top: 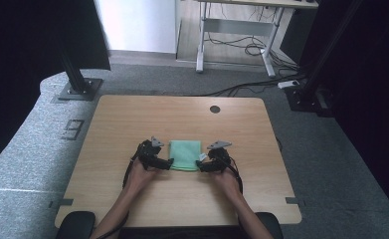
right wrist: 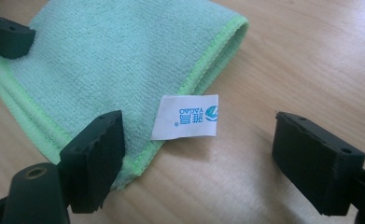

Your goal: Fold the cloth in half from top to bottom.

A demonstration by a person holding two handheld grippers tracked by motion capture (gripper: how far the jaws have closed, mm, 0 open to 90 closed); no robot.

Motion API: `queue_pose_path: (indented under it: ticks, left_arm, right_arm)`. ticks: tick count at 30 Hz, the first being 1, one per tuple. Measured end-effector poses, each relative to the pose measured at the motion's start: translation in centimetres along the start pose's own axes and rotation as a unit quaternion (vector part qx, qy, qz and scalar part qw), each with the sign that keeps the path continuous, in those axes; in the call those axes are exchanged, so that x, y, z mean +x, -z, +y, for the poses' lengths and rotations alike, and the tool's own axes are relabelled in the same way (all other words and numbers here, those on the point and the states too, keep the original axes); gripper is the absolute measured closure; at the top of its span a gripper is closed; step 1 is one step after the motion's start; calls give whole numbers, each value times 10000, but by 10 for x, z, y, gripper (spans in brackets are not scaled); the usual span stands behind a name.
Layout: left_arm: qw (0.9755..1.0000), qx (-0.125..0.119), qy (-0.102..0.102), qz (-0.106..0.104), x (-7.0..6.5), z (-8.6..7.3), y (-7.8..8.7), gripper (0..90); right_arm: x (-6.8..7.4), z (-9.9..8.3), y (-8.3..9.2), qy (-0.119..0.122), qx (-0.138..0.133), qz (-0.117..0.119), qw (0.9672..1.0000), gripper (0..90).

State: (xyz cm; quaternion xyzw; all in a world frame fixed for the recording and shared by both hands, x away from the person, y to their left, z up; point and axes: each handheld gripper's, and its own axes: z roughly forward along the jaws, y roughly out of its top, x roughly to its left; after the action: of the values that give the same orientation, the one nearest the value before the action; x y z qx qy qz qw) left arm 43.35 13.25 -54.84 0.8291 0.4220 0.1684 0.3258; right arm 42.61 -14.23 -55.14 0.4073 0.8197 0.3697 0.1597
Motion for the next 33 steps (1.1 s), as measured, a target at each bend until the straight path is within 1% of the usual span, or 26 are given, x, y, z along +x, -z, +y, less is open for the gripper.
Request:
queue_pose_path:
  ticks: [7,11,17,20,22,24,26,28,31,33]
  left_arm:
    - [10000,4,34,39,6,7,-7,0]
    - [9998,51,166,-32,11,11,-11,0]
    - [9998,65,182,-60,13,12,-12,0]
    - [9998,74,169,-118,14,13,-12,0]
    - [9998,59,113,-155,15,13,-13,0]
    - [9997,70,117,-213,16,13,-12,0]
    - [9993,97,200,-308,18,14,-10,0]
    - [9989,-3,266,-382,19,15,-5,0]
    - [9990,-121,172,-385,16,19,4,17]
    - [9992,-156,30,-380,13,21,12,13]
  right_arm:
    - [-9,7,-8,-69,-27,-66,10000,173]
    - [-13,10,-11,-93,-65,-71,9999,172]
    - [-14,11,-13,-92,-83,-68,9999,174]
    - [-14,10,-12,-110,-115,-55,9999,179]
    - [-14,10,-12,-130,-95,-44,9999,185]
    - [-13,11,-11,-110,-84,-40,9999,187]
    - [-13,12,-11,-121,-77,-45,9999,184]
    - [-12,13,-9,-70,-82,-25,9999,183]
    - [-10,15,-4,28,-73,-17,10000,171]
    - [-8,17,-1,96,-55,-9,9999,155]
